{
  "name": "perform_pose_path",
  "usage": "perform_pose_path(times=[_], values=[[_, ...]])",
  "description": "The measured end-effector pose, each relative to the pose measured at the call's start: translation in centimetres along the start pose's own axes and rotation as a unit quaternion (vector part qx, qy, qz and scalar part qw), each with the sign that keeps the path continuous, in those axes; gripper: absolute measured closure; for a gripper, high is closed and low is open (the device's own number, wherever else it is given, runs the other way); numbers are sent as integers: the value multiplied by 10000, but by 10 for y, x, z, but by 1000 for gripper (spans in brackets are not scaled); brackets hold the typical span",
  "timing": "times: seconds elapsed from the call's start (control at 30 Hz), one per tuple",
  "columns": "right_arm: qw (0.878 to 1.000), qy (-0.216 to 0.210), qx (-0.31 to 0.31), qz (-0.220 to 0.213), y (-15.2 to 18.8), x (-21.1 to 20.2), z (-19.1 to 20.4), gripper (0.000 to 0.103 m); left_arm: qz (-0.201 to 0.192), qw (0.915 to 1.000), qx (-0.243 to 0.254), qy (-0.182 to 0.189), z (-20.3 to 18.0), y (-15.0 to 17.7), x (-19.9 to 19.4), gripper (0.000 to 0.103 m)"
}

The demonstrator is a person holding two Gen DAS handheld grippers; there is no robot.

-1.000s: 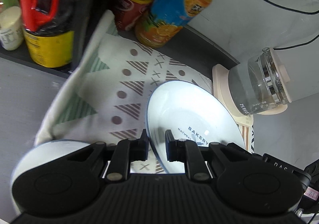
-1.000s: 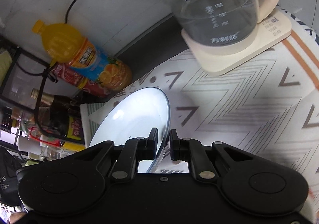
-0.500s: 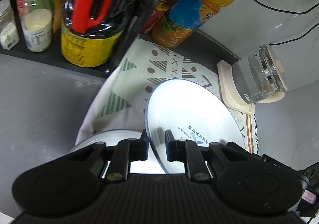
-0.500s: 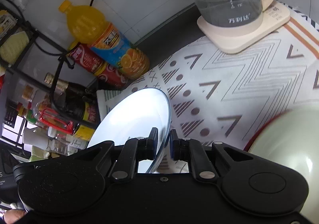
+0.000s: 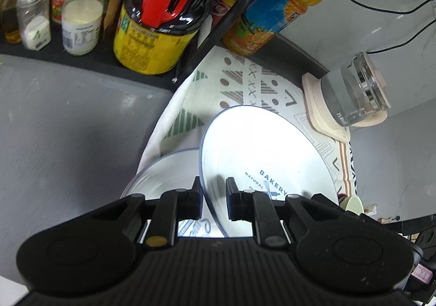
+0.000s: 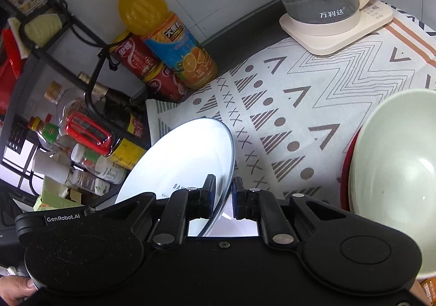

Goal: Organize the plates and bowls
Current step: 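Lift the 'BAKERY' plate with both grippers and carry it to the plate stack, then lower the 'BAKERY' plate onto the 'Sweet' plate and open both grippers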

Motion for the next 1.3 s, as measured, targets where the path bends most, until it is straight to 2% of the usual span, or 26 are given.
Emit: perform_pose_path(times=[0.23,0.63,1.3], values=[[10000,32,4,-18,21,-8,2,91,128,9999,-13,11,14,17,-5,88],[9997,218,-93,112,56,-7,1,91,442,9988,-106,-181,37,44,0,88],[9985,390,-70,385,76,8,0,90,708,9967,-67,-395,54,47,14,88]])
Point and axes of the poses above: each gripper's, at about its wrist camera, not at the fingertips, and x roughly the way its jaws point, z to its left, y to its underside, the point moved 6 cm from there along x, roughly the way its jaws point, and after that the axes turned 11 degrees about y, right-handed, at the moved point
